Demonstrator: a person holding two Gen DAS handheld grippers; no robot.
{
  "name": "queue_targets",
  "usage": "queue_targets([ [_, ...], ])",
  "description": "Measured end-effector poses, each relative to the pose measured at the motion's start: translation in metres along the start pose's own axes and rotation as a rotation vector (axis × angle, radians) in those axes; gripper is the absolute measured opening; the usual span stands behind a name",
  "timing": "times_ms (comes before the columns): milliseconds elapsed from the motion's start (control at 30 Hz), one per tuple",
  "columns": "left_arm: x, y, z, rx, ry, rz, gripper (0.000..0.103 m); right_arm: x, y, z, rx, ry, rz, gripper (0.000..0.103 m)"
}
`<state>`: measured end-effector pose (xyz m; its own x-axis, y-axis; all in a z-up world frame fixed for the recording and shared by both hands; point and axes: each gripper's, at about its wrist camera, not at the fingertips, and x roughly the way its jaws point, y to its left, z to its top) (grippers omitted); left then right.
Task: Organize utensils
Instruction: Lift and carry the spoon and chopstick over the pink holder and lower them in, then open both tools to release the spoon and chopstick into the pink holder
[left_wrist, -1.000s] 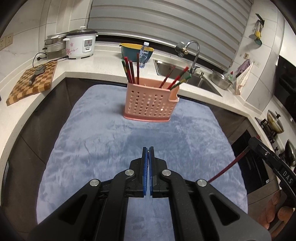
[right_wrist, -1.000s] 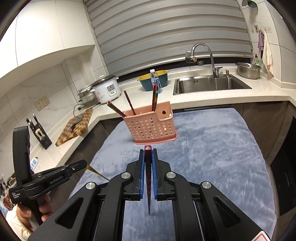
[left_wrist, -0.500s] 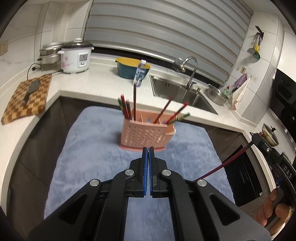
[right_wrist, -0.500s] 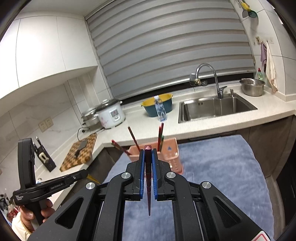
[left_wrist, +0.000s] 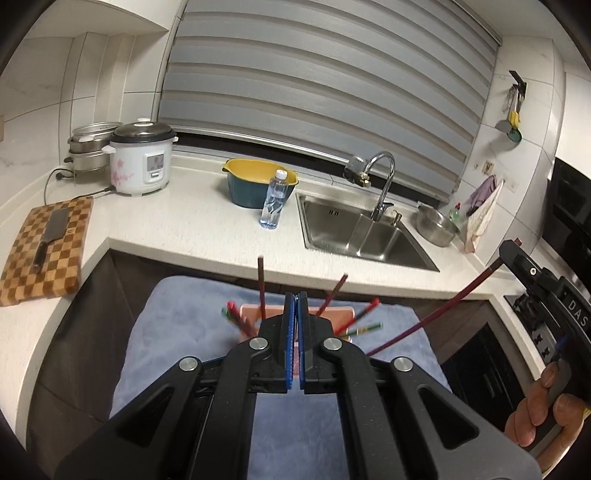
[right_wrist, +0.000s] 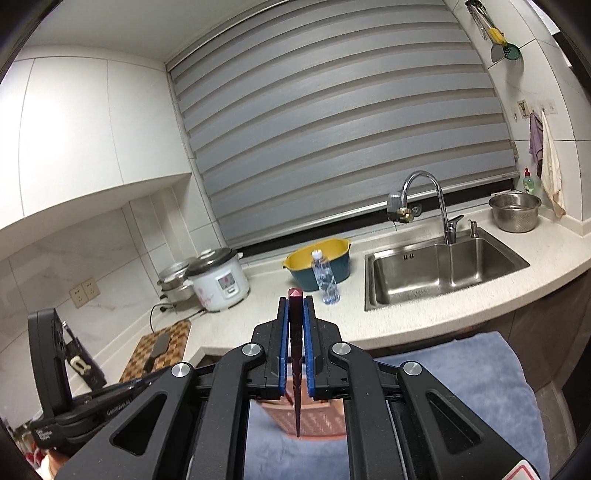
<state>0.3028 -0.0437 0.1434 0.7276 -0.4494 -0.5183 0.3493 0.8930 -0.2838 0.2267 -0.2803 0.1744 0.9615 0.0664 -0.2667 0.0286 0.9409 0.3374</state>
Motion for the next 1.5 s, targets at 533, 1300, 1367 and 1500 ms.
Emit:
queue_targets([
  [533,0.076,0.016,0.016,-0.030,0.054,0.016,0.001,0.089,-0.002,0.000,-0.016,0.044,-0.054,0.007],
  [1300,0.132,0.041,-0.012,-0.059,0.112,0.079,0.003,0.148,-0.006,-0.059,-0.064,0.220,-0.089,0.007],
  [1367,0.130,0.039,-0.013,-0.046,0.108,0.091,0.011,0.150,-0.003,-0.062,-0.081,0.229,-0.100,0.007],
  [1500,0.115,0.037,-0.010,-0.049,0.050,0.121,0.049,0.147,-0.001,-0.063,-0.083,0.223,-0.109,0.036],
])
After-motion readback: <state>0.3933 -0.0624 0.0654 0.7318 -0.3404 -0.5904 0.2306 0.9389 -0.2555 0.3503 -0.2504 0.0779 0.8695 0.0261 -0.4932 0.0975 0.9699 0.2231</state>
